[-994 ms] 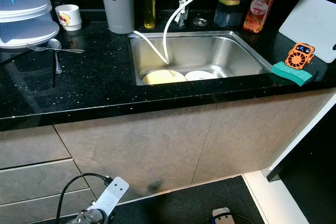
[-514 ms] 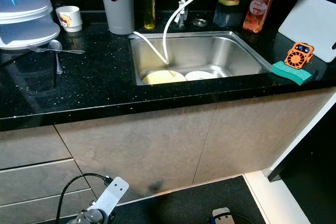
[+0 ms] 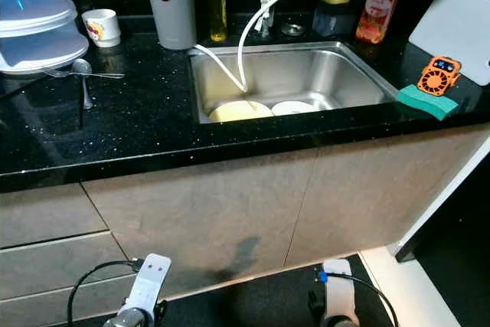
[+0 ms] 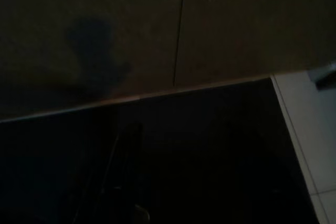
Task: Kitchen organization
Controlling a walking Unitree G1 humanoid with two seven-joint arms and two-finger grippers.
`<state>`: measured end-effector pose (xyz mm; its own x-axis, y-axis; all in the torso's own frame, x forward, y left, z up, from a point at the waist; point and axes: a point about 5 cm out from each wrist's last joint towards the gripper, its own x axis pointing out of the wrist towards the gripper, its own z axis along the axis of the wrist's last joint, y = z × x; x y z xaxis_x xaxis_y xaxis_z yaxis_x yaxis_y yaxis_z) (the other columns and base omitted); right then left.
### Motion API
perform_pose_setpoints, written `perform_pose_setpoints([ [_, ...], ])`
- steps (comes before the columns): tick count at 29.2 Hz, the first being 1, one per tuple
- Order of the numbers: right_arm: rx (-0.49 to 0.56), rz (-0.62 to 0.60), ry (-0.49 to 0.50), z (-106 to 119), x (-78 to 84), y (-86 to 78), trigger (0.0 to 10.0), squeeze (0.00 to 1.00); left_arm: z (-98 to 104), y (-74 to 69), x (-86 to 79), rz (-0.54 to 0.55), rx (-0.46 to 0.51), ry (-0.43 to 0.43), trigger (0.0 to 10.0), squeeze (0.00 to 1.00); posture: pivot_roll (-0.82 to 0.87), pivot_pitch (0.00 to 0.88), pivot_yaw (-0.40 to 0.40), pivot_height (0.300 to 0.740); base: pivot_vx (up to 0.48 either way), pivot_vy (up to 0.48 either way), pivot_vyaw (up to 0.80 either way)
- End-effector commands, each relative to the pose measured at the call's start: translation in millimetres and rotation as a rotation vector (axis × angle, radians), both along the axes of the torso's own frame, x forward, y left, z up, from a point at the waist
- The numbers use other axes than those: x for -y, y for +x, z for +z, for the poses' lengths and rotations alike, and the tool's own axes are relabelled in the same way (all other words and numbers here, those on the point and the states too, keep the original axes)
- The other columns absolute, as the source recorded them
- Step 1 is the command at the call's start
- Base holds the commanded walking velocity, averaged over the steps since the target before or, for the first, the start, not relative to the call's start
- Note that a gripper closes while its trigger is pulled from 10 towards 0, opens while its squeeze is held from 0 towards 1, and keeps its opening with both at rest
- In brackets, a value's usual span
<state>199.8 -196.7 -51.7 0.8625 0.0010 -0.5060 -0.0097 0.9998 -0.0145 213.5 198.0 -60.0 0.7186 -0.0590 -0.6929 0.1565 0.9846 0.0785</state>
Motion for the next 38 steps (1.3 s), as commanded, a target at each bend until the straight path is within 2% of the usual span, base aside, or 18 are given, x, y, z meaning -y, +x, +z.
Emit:
perform_pose_setpoints([
  [1, 0.035, 0.012, 0.021, 3.4, -2.3, -2.1, 10.0, 0.0, 17.6, 12.1, -19.5, -0.003, 0.114, -0.015, 10.0, 0.0, -0.01, 0.003, -0.033, 0.74, 0.0, 0.0, 0.0],
  [2, 0.085, 0.044, 0.031, 10.0, -5.7, -3.4, 10.0, 0.0, 32.2, 13.3, -29.1, -0.034, 0.205, -0.013, 10.0, 0.0, -0.01, 0.012, -0.04, 0.74, 0.0, 0.0, 0.0],
  [5, 0.13, 0.067, 0.044, 17.8, -8.2, -3.7, 10.0, 0.0, 48.0, 14.9, -28.0, -0.091, 0.283, -0.008, 10.0, 0.0, -0.01, 0.012, -0.04, 0.74, 0.0, 0.0, 0.0],
  [6, 0.171, 0.082, 0.06, 25.8, -10.9, -1.9, 10.0, 0.0, 69.8, 18.3, -21.5, -0.186, 0.376, 0.011, 10.0, 0.0, -0.01, 0.011, -0.042, 0.74, 0.0, 0.0, 0.0],
  [12, 0.177, 0.095, 0.048, 26.5, -15.7, 7.2, 10.0, 0.0, 65.0, 26.1, -17.6, -0.294, 0.361, 0.056, 10.0, 0.0, -0.01, 0.008, -0.027, 0.74, 0.0, 0.0, 0.0],
  [14, 0.201, 0.098, 0.093, 32.6, -22.3, 5.7, 10.0, 0.0, 68.2, 19.6, -11.9, -0.352, 0.343, -0.023, 10.0, 0.0, -0.01, 0.013, -0.021, 0.74, 0.0, 0.0, 0.0],
  [16, 0.201, 0.098, 0.093, 32.6, -22.3, 5.7, 10.0, 0.0, 68.2, 19.6, -11.9, -0.352, 0.343, -0.023, 10.0, 0.0, -0.01, 0.013, -0.021, 0.74, 0.0, 0.0, 0.0],
  [17, 0.222, 0.099, 0.154, 41.8, -29.4, 2.6, 10.0, 0.0, 79.1, 13.6, -3.9, -0.4, 0.331, -0.143, 10.0, 0.0, -0.02, 0.018, -0.023, 0.74, 0.0, 0.0, 0.0],
  [20, 0.238, 0.1, 0.227, 53.9, -37.4, 0.4, 10.0, 0.0, 96.0, 7.8, 10.1, -0.47, 0.316, -0.285, 10.0, 0.0, -0.02, 0.019, -0.024, 0.74, 0.0, 0.0, 0.0],
  [22, 0.238, 0.096, 0.241, 55.7, -38.4, 0.4, 10.0, 0.0, 99.4, 6.8, 13.7, -0.486, 0.314, -0.31, 10.0, 0.0, -0.02, 0.018, -0.028, 0.74, 0.0, 0.0, 0.0],
  [24, 0.264, 0.115, 0.249, 64.4, -41.3, 3.0, 10.0, 0.0, 111.8, 2.8, 27.6, -0.581, 0.304, -0.399, 10.0, 0.0, -0.02, 0.014, -0.026, 0.74, 0.0, 0.0, 0.0],
  [25, 0.264, 0.115, 0.249, 64.4, -41.3, 3.0, 10.0, 0.0, 111.8, 2.8, 27.6, -0.581, 0.304, -0.399, 10.0, 0.0, -0.02, 0.014, -0.026, 0.74, 0.0, 0.0, 0.0],
  [26, 0.294, 0.109, 0.261, 73.8, -40.5, 6.4, 10.0, 0.0, 122.7, -2.3, 38.8, -0.676, 0.297, -0.47, 10.0, 0.0, -0.02, 0.012, -0.028, 0.74, 0.0, 0.0, 0.0],
  [27, 0.294, 0.109, 0.261, 73.8, -40.5, 6.4, 10.0, 0.0, 122.7, -2.3, 38.8, -0.676, 0.297, -0.47, 10.0, 0.0, -0.02, 0.012, -0.028, 0.74, 0.0, 0.0, 0.0],
  [31, 0.351, -0.089, 0.338, 91.1, -28.9, 16.4, 10.0, 0.0, 158.6, 2.6, 55.6, -0.842, 0.4, -0.549, 10.0, 0.0, -0.03, 0.007, -0.042, 0.74, 0.0, 0.0, 0.0],
  [36, 0.341, -0.239, 0.377, 97.8, -19.9, 20.9, 10.0, 0.0, 186.8, 11.9, 63.6, -0.876, 0.487, -0.565, 10.0, 0.0, -0.03, 0.007, -0.044, 0.74, 0.0, 0.0, 0.0],
  [37, 0.332, -0.283, 0.376, 97.6, -13.9, 24.4, 10.0, 0.0, 224.6, 31.3, 74.9, -0.852, 0.646, -0.58, 10.0, 0.0, -0.03, 0.003, -0.04, 0.74, 0.0, 0.0, 0.0],
  [38, 0.327, -0.281, 0.355, 95.8, -12.5, 25.7, 10.0, 0.0, 241.6, 41.6, 78.5, -0.813, 0.725, -0.586, 10.0, 0.0, -0.03, 0.0, -0.039, 0.74, 0.0, 0.0, 0.0],
])
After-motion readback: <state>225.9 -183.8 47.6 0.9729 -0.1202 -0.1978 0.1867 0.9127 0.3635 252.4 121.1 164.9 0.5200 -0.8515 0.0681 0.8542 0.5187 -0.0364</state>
